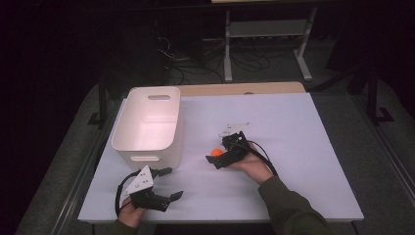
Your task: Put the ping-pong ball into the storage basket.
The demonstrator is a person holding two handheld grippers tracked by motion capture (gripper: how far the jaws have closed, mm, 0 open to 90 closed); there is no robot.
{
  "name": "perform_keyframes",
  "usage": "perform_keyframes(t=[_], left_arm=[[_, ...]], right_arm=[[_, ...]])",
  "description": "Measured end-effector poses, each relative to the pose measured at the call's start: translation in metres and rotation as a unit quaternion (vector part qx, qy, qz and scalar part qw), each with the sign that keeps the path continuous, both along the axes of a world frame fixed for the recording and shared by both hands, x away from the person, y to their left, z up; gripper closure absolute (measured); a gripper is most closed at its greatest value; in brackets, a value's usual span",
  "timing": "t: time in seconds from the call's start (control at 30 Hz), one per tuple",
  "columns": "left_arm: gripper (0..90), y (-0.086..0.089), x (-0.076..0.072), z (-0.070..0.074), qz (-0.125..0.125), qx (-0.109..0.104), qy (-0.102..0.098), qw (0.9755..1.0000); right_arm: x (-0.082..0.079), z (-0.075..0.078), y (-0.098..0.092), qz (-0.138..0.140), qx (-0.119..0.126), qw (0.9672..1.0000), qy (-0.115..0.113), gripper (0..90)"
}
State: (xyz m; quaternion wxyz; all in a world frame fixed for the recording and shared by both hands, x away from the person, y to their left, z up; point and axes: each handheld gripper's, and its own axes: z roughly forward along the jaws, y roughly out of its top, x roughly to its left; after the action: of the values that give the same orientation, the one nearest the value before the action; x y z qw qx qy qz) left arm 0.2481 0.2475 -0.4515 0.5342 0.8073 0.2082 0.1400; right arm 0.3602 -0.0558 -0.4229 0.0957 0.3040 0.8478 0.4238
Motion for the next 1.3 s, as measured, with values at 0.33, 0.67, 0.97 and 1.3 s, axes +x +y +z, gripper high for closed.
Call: perform_keyframes(t=[0.33, 0.67, 0.97, 1.3], left_arm=[[14.2, 0.0, 0.001, 0.0, 0.0, 0.001, 0.002, 1.0], [14.2, -0.001, 0.002, 0.0, 0.001, 0.006, 0.009, 0.9999], [14.2, 0.0, 0.004, 0.0, 0.004, 0.003, 0.018, 0.9998], [14.2, 0.0, 0.005, 0.0, 0.007, -0.001, 0.024, 0.9997]], right_arm=[[0.001, -0.009, 0.004, 0.002, -0.01, 0.9999, 0.011, 1.0], [0.003, -0.015, 0.009, 0.006, -0.014, 0.9998, 0.014, 2.7], [0.005, -0.012, 0.007, 0.012, -0.017, 0.9997, 0.009, 4.0], [0.004, -0.014, 0.006, 0.024, -0.027, 0.9993, 0.01, 7.9]])
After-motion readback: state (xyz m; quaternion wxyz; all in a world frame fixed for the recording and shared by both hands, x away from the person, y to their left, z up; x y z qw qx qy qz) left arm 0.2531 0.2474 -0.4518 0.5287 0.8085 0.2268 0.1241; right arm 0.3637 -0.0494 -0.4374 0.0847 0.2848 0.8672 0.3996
